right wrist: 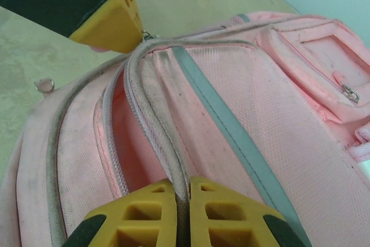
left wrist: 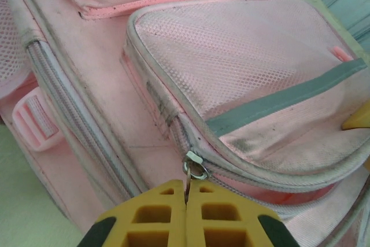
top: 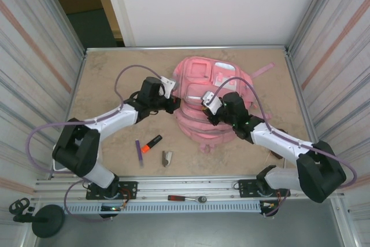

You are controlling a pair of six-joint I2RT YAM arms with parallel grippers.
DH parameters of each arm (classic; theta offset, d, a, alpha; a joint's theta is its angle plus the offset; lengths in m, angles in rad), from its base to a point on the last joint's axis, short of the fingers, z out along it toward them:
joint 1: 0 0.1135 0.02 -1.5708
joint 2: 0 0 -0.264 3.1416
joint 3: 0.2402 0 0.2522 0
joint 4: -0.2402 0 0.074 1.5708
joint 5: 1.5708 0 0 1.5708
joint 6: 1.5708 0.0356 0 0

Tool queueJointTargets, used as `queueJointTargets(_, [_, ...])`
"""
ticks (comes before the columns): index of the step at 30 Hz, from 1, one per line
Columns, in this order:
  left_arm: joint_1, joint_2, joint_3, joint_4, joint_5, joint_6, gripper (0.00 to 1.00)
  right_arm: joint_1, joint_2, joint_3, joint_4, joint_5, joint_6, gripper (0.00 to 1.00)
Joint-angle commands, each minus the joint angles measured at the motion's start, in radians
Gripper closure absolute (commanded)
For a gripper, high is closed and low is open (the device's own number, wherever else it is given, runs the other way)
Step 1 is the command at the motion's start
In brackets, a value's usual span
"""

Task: Pack books, pencil case, and school supplies into a backpack

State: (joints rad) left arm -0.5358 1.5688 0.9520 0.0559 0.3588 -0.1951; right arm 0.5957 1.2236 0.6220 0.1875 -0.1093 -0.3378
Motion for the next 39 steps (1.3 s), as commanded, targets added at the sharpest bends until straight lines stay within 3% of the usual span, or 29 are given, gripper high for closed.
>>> queueJointTargets(1, [0.079, 0.081, 0.087, 0.010, -0.153, 0.023, 1.00, -0.040, -0.093, -0.062, -0.069, 0.036, 0.102, 1.00])
queueJointTargets(9, [0.081, 0.228, 0.226, 0.006, -0.076, 0.011, 1.00, -0.070, -0.090, -0.078, -0.016, -0.079, 0.110, 1.00])
queueJointTargets(15, [0.080, 0.194, 0.180, 0.038, -0.097, -0.003, 1.00, -0.071, -0.003, 0.011, -0.075, -0.058, 0.094, 1.00])
queueJointTargets(18, [0.082, 0.159, 0.145, 0.032, -0.119, 0.001, 1.00, -0.068, 0.041, 0.055, -0.109, -0.053, 0.089, 0.92])
queueJointTargets(25, [0.082, 0.102, 0.081, 0.022, -0.112, -0.003, 1.00, 0.001, 0.131, 0.155, -0.152, -0.033, 0.062, 0.62])
queueJointTargets(33, [0.082, 0.047, 0.018, 0.024, -0.128, -0.006, 1.00, 0.097, 0.296, 0.310, -0.150, -0.012, 0.033, 0.51])
queueJointTargets(39, [0.082, 0.036, -0.004, 0.027, -0.125, -0.003, 1.00, 0.141, 0.438, 0.435, -0.143, 0.012, 0.002, 0.49])
